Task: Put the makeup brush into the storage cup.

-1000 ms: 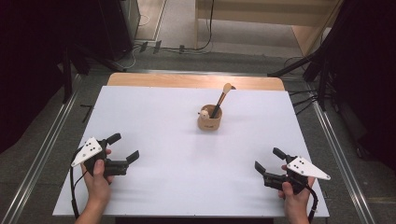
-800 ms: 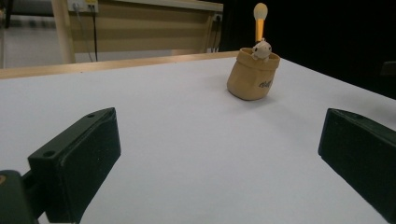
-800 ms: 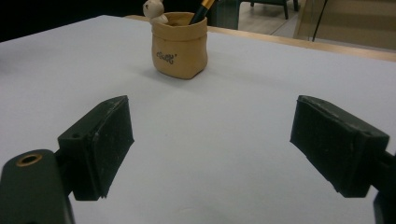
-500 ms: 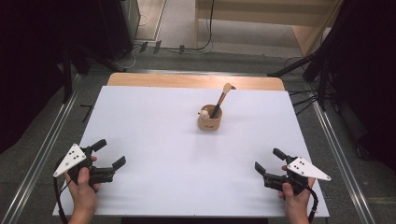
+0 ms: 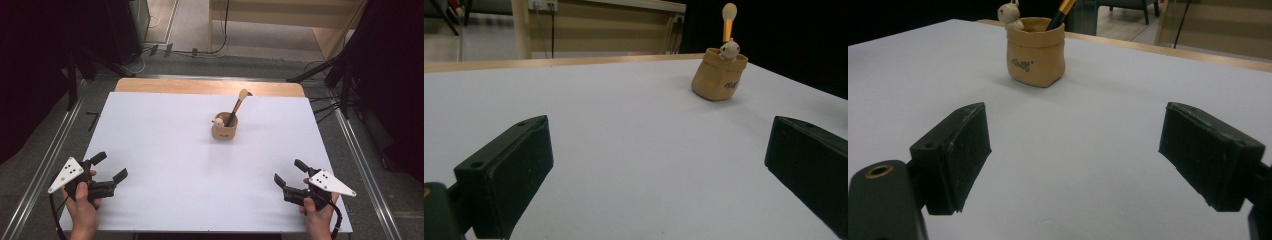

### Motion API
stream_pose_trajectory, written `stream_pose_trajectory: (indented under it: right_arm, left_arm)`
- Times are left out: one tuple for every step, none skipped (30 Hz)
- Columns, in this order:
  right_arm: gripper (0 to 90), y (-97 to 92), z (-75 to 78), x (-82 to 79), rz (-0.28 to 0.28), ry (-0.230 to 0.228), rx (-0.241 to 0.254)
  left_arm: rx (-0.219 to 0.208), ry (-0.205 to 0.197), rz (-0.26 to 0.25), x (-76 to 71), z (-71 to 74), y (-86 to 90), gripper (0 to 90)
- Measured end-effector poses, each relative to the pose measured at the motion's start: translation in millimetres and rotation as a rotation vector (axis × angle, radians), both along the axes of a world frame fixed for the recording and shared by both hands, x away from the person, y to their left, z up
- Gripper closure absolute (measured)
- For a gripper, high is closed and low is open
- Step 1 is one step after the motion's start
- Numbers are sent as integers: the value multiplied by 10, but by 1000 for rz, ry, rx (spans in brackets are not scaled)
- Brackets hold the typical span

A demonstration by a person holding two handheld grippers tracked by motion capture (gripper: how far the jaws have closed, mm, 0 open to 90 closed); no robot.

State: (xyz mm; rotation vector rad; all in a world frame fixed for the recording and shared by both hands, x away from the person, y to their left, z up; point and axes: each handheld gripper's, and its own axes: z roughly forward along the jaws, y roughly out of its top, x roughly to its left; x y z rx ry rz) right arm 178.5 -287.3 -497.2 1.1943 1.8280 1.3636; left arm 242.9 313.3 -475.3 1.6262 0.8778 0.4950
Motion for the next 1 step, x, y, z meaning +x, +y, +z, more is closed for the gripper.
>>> stream_pose_trajectory:
  right_arm:
    - [134,-10,-3,-6,-5,2,1]
  left_arm:
    - [2,2,-6,11,-1,-15,0]
